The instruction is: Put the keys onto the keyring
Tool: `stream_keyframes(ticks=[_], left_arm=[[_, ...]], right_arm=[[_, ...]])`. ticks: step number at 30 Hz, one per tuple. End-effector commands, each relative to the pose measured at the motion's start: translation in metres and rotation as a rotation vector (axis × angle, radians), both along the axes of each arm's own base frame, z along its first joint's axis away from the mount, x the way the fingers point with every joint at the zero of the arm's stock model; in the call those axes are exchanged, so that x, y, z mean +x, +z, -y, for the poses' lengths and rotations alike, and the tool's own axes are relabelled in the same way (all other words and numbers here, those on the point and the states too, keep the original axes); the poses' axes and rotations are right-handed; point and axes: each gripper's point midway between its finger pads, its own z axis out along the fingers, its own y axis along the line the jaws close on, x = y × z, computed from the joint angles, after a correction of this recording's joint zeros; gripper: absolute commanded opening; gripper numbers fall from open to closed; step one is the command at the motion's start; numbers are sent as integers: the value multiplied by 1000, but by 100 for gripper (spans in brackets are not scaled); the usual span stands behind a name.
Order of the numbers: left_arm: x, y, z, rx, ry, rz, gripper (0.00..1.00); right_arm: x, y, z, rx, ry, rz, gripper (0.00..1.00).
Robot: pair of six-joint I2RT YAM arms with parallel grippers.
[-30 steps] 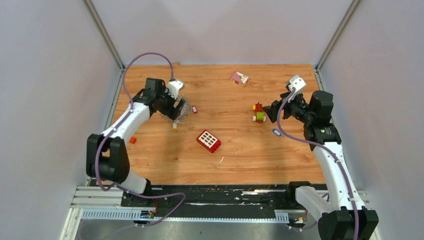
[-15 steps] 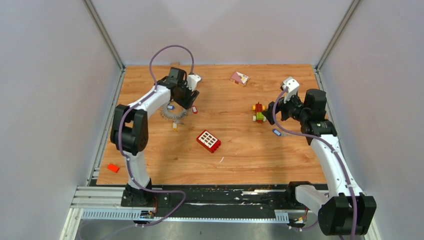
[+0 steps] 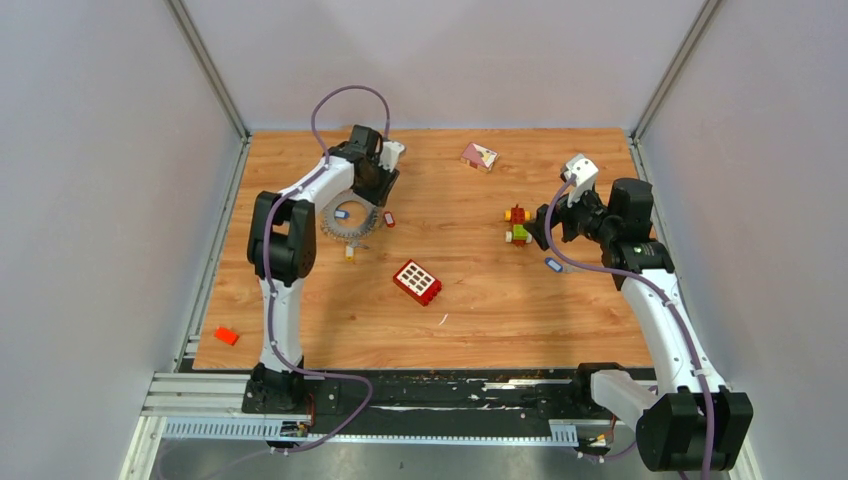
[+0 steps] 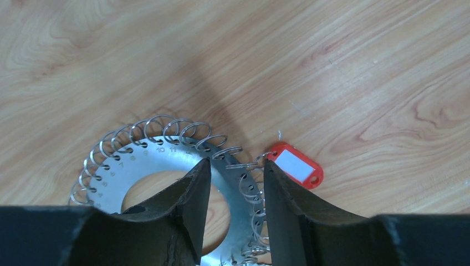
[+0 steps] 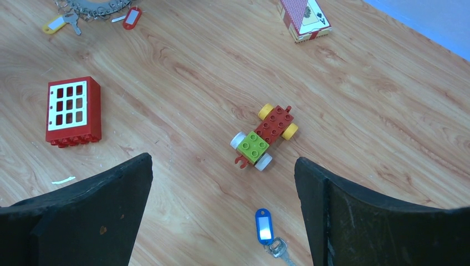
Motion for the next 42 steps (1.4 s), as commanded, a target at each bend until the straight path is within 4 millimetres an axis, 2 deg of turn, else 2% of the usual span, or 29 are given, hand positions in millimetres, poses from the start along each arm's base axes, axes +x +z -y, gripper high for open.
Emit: stream_keyframes(ticks=[1, 9, 15, 20, 24, 26, 30, 34, 38, 39, 42], left_arm=[[-1, -5, 2, -16, 23, -39, 47], [-4, -23, 3, -22, 20, -89, 42], [-10, -21, 7, -87, -6, -123, 34], [-35, -10, 21, -191, -89, -181, 24], [-61, -17, 21, -206, -139, -234, 6], [-79, -25, 19, -194, -167, -273, 0], [-118, -39, 12, -147, -237, -333, 0], [-166, -43, 2, -126, -300, -380, 0], [-197, -31, -7, -124, -369, -364, 0], [-199, -26, -9, -120, -375, -344, 4], [-186, -9, -10, -103, -347, -255, 29]], right_arm=[[-1, 13, -7, 2, 45, 48, 100], [-1, 10, -8, -1, 52, 39, 100], [0, 7, -10, -8, 59, 31, 100], [1, 4, -10, -16, 62, 23, 100], [1, 3, -10, -22, 65, 21, 100], [1, 2, -11, -24, 68, 19, 100], [1, 1, -11, -26, 69, 15, 100], [1, -2, -12, -26, 71, 8, 100], [2, -4, -13, -32, 77, 1, 100], [2, -5, -14, -34, 80, 1, 100], [2, -8, -17, -45, 89, -8, 100]])
